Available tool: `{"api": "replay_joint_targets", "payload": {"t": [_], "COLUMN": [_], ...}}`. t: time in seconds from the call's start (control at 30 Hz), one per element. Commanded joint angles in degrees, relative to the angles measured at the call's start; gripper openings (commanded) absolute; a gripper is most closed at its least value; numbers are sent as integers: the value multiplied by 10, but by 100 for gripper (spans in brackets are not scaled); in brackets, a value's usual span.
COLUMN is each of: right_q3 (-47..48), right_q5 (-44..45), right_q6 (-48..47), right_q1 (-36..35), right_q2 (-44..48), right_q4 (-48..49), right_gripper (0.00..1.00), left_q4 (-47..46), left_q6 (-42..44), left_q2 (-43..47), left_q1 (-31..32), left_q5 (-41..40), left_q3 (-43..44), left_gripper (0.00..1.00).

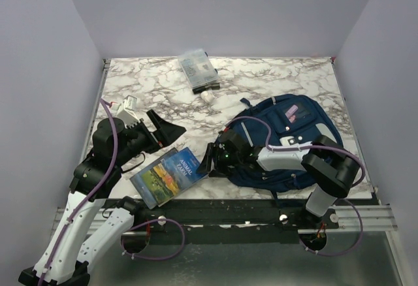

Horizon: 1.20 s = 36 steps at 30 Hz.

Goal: Pack the student bag
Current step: Pick up the book from the center of the board.

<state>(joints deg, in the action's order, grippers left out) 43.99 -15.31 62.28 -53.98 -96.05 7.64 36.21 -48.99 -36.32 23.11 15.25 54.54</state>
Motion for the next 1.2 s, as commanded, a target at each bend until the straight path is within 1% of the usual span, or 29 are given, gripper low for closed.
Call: {"api": "replay_joint_targets", "payload": {"t": [0.0, 0.17, 0.33, 0.47, 0.53, 0.57, 0.67, 0.77, 0.83, 0.93, 1.0, 1.1, 1.17], "right_q3": [8, 11, 8, -2, -5, -5, -4, 11, 21, 37, 44, 52, 58], "right_q5": [0, -15, -29, -42, -37, -34, -29, -27, -36, -59, -80, -121, -148], "right_q6": [13, 19, 18, 17, 20, 20, 10, -13, -28, -42, -39, -28, -28], "right_q1": [-2, -2, -2, -2, -2, -2, -1, 3, 11, 26, 48, 100, 138], "right_q2": [-44, -62, -58, -39, -25, -18, 6, 35, 59, 99, 129, 169, 195], "right_q4": [29, 52, 68, 84, 81, 74, 56, 17, 1, -10, -10, -16, -18], "right_gripper": [67, 60, 46, 14, 2, 0, 0, 0, 0, 0, 0, 0, 0], "left_q4": [8, 11, 11, 12, 12, 13, 20, 27, 31, 66, 91, 134, 148], "left_q6": [7, 8, 10, 8, 10, 11, 13, 14, 17, 35, 59, 97, 115], "left_q2": [-1, -1, -6, -1, 2, 2, 4, 11, 18, 11, 0, -20, -31], "left_q1": [-7, -12, -16, -17, -18, -18, -18, -19, -19, -19, -20, -22, -23], "left_q5": [21, 27, 32, 23, 18, 17, 17, 11, 3, -28, -50, -99, -116], "left_q3": [11, 12, 13, 13, 15, 16, 21, 19, 14, 25, 40, 72, 84], "left_gripper": [98, 98, 98, 98, 98, 98, 98, 98, 98, 98, 98, 98, 98]}}
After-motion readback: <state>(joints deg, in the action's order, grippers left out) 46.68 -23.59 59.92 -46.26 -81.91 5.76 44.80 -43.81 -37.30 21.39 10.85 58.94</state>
